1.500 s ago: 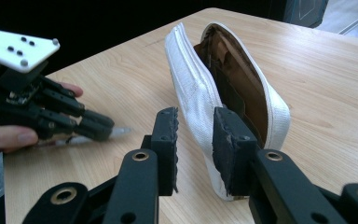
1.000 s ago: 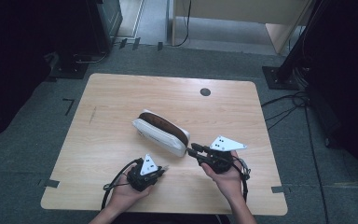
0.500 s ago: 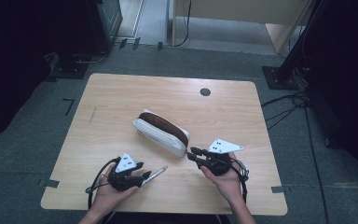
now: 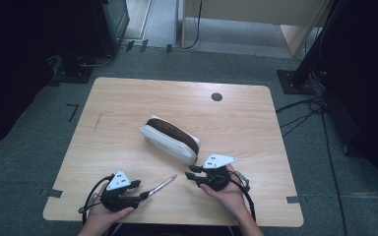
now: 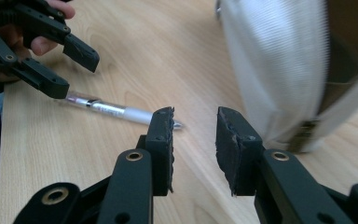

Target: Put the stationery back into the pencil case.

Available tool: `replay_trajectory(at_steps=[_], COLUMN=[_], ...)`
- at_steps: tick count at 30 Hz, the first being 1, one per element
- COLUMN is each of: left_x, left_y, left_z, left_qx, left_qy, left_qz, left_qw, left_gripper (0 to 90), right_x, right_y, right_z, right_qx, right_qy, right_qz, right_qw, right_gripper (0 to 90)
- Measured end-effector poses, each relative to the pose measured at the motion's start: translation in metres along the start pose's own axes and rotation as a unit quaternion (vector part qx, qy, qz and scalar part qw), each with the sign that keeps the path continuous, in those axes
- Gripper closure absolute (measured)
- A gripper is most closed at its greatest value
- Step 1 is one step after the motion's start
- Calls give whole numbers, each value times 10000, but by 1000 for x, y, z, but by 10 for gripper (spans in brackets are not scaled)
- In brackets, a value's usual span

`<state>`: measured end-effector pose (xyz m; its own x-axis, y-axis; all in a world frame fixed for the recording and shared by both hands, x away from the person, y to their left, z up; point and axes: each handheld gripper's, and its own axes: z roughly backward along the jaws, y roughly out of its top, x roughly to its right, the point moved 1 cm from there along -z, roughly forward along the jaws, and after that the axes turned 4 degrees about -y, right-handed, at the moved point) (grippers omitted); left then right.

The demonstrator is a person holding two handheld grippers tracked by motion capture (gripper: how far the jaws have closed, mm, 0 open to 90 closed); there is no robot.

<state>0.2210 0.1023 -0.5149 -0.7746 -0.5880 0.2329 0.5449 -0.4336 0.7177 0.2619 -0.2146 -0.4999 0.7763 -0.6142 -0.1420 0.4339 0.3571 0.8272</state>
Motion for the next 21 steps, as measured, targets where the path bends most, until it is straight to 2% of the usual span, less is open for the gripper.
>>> replay_trajectory(at_steps=[4,6,8,10,12,16,21], left_x=[6,8,6,2,-5,-19,-27], left_y=[0,0,0,-1,-2,-3,0], left_z=[-6,-7,-6,-3,0,5,3], left_qx=[-276,-313,-328,-335,-304,-185,-104], left_qy=[-59,-43,40,199,420,727,1114], left_qz=[-367,-538,-623,-648,-606,-317,-50], left_qw=[9989,9981,9975,9971,9968,9967,9937], left_gripper=[531,607,658,659,620,555,482], right_x=[-5,-7,-8,-9,-10,-12,-17], right_y=[-1,-1,-1,-1,-2,-2,-2], right_z=[-8,-10,-12,-14,-15,-18,-25], right_qx=[-68,-91,-114,-140,-156,-195,-285], right_qy=[116,140,172,187,223,288,392], right_qz=[68,78,125,156,179,215,321], right_qw=[9999,9998,9997,9996,9995,9992,9983], right_gripper=[662,656,650,641,632,620,612])
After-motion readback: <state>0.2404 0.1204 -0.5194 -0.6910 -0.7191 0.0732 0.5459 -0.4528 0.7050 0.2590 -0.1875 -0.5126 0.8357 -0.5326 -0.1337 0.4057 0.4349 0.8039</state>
